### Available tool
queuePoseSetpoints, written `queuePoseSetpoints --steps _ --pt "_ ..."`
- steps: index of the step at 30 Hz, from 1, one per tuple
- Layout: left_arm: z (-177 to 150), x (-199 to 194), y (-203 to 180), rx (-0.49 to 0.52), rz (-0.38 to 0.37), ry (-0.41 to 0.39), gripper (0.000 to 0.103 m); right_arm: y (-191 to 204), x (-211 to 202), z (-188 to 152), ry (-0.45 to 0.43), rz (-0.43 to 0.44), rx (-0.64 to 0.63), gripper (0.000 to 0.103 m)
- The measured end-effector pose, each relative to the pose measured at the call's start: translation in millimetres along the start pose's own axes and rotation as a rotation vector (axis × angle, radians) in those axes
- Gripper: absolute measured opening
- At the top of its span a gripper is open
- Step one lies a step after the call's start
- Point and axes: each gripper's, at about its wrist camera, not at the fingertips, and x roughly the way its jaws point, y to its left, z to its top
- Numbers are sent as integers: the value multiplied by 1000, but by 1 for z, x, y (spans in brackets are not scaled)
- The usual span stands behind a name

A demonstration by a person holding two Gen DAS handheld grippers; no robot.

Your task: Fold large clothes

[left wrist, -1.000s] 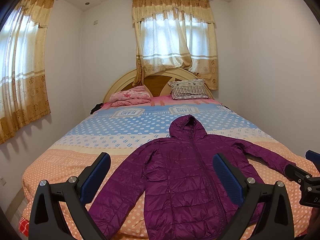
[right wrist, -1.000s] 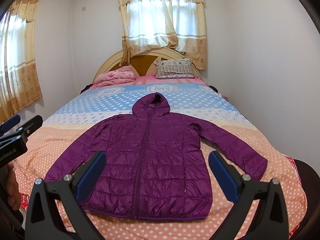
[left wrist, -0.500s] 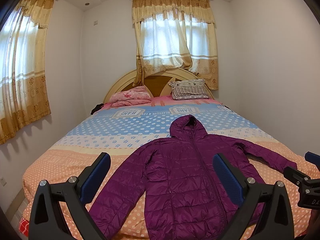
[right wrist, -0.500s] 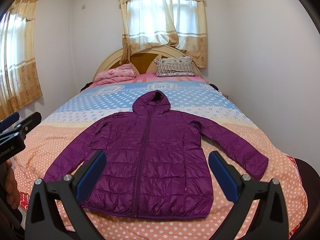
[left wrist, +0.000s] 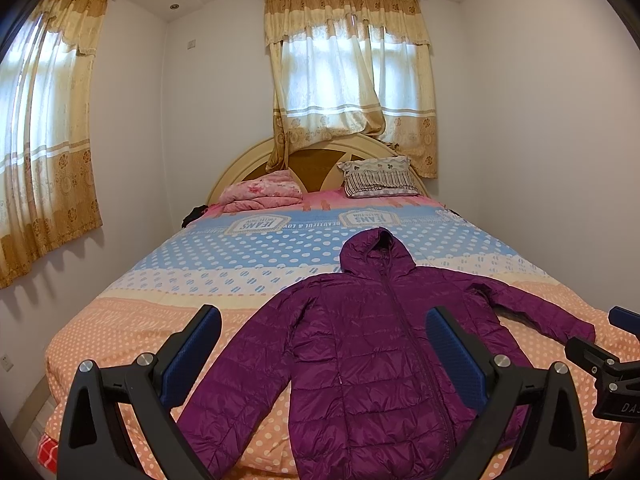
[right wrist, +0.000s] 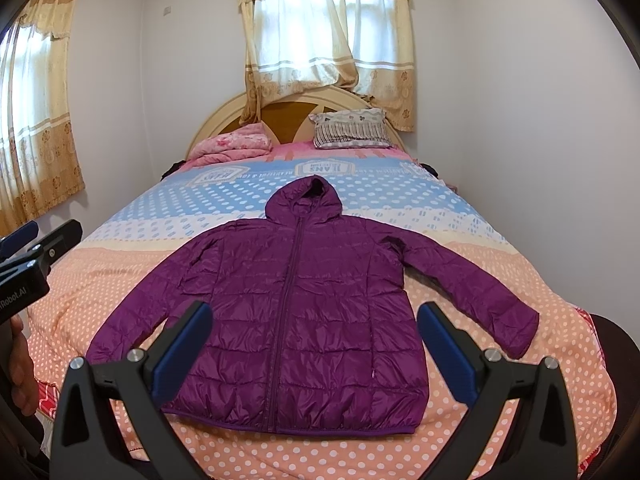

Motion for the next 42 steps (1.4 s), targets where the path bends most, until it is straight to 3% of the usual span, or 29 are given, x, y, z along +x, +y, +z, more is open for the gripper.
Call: queuePoseSetpoints --steps 32,38,42 --pt "-13 13 -3 14 0 39 102 -9 20 -9 59 -6 23 103" --pt "-23 32 -11 24 -7 79 102 -24 34 -13 75 -34 49 103" --pt "-37 61 -17 31 -12 129 102 -56 57 -23 111 -53 113 103"
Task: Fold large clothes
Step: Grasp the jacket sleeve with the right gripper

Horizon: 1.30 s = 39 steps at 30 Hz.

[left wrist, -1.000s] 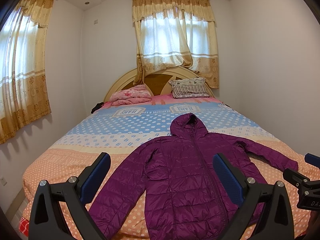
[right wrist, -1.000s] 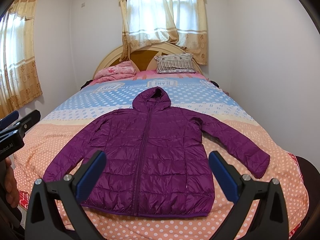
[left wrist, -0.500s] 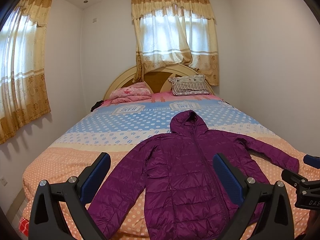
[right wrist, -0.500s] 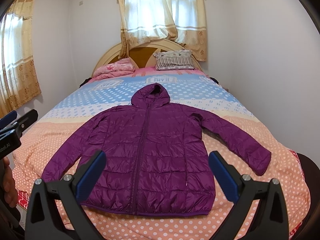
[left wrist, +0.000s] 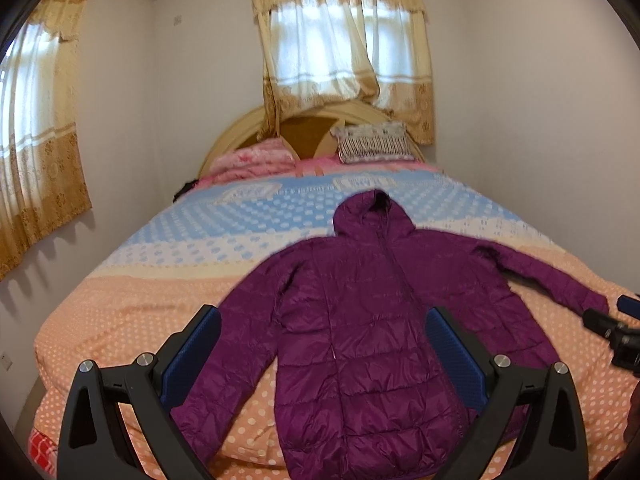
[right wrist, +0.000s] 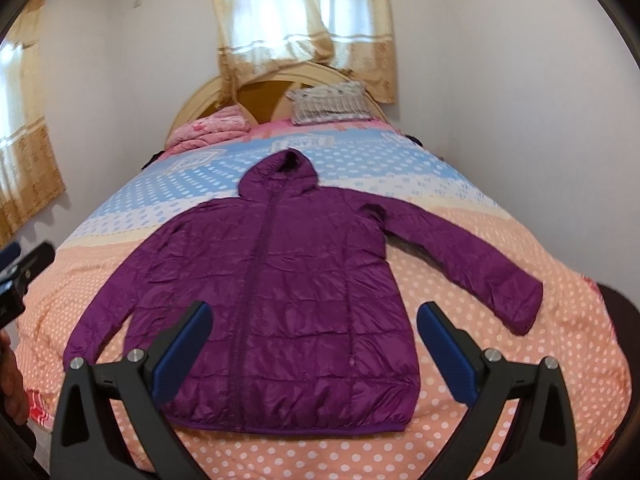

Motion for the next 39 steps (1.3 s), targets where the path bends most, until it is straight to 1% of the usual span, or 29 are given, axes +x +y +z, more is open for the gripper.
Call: queuePoseSetpoints --steps 3,5,8,10,11,12,13,15,17,19,21,22,23,24,26,28,29,30,33,36,39 --pt "-8 27 -6 19 0 32 102 -34 23 -5 44 -27 68 103" --pt "-11 47 -11 34 -8 53 102 -66 42 -10 79 -50 133 102" --pt "-15 80 -20 67 -16 84 102 -118 67 -18 147 -110 252 92" --pt "-15 98 -26 84 -16 97 102 -150 78 -19 166 -174 309 90" --pt "-15 103 -27 88 -18 98 102 -159 80 -19 171 -194 323 89" --pt "-15 113 -28 93 -20 97 102 -179 86 -17 177 -241 351 87" --pt "-14 119 -29 97 -21 97 102 -191 89 -18 180 -268 366 86" --pt "-13 133 -32 105 -21 105 102 -219 96 -15 191 -334 415 83" --pt "-13 152 -34 109 -18 127 102 -237 101 -11 206 -371 447 82" --pt "-15 166 -35 120 -10 139 102 -252 110 -8 231 -396 451 81" --pt "-15 177 -36 140 9 149 102 -259 122 -6 252 -410 451 76" --pt "-15 185 -36 147 17 159 102 -258 127 -5 271 -415 435 71" --pt "-15 190 -35 150 23 164 102 -259 128 -8 280 -419 428 63" --pt "-15 194 -34 152 30 168 102 -262 132 -9 293 -417 437 60" --pt "-13 200 -29 153 42 172 102 -269 135 -12 289 -414 426 54" --pt "-11 204 -23 150 52 175 102 -269 132 -10 280 -422 388 40" --pt "-10 205 -20 148 55 176 102 -268 134 -7 275 -418 378 29" --pt "-8 206 -15 146 60 174 102 -269 136 -6 269 -411 376 24" --pt "-1 212 0 123 82 173 102 -267 137 4 251 -392 345 15" --pt "7 217 17 92 107 163 102 -259 130 20 214 -373 309 12" --pt "13 217 30 60 116 156 102 -242 125 39 165 -361 262 12"
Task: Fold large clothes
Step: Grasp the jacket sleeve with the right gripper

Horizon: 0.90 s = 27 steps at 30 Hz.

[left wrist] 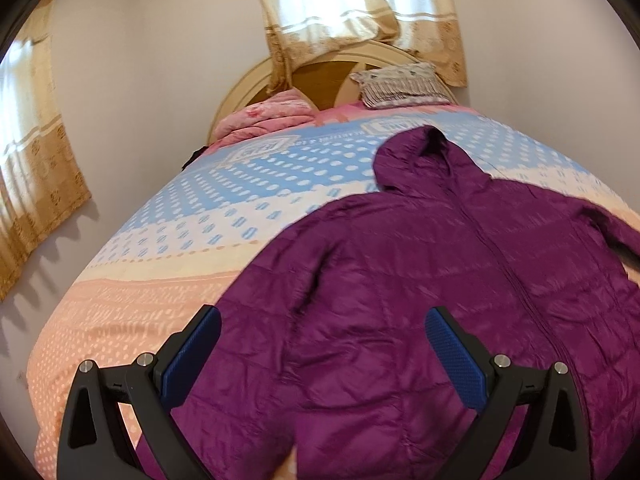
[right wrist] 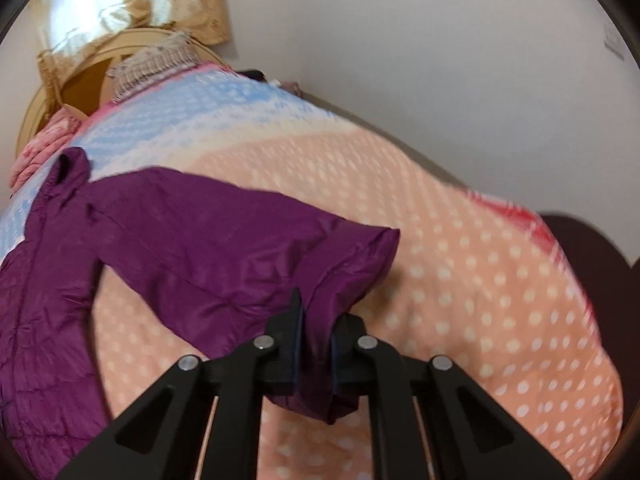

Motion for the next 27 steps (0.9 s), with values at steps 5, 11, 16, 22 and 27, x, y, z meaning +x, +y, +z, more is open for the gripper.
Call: queuePoseSetpoints --steps 5,11,16,22,27 --pt "1 3 16 -32 16 -1 102 44 -20 22 -87 44 -83 12" --pt "-2 17 31 -51 44 16 102 128 -35 33 -170 112 -234 11" --pt "-1 33 45 -69 68 25 102 200 -26 26 -194 184 -335 11" --pt "-1 48 65 -95 97 39 102 280 -10 1 -179 268 -447 11" --pt "-4 52 76 -97 119 44 102 333 5 -24 -153 328 -503 11"
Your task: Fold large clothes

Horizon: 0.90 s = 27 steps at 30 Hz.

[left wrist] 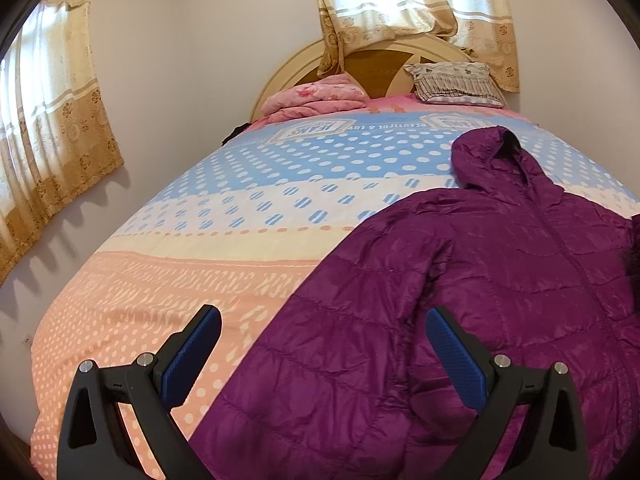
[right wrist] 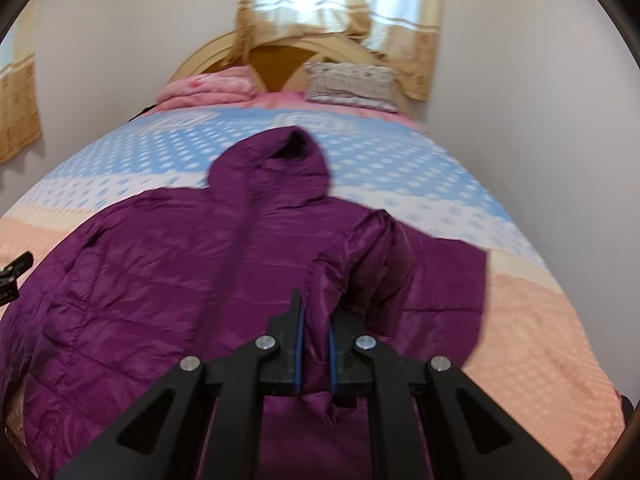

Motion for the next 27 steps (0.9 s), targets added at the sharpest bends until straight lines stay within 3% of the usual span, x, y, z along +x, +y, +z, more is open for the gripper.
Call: queuePoseSetpoints --steps 5,7,9,10,15,18,21,24,27 --pt "-4 4 6 1 25 20 102 41 20 -6 26 51 -25 12" --pt "-4 3 7 0 41 24 102 48 28 -11 28 74 -16 19" --pt "-2 1 9 -11 48 27 102 50 25 -14 29 106 -21 66" --pt "-1 0 8 -16 48 28 102 49 17 -16 17 123 -22 72" --pt "13 -13 -8 -40 14 13 102 17 -16 -31 -30 93 -35 74" --pt "22 -26 -36 -19 -36 -14 102 -21 -22 -40 -30 -4 14 78" --pt "29 -32 -77 7 -143 -1 102 -69 -18 -58 -3 -129 96 85" --pt "32 -31 -114 23 -224 27 102 -95 -9 -75 38 -145 153 85" --pt "31 -17 -158 55 -284 76 102 -97 -2 -88 55 -150 144 86"
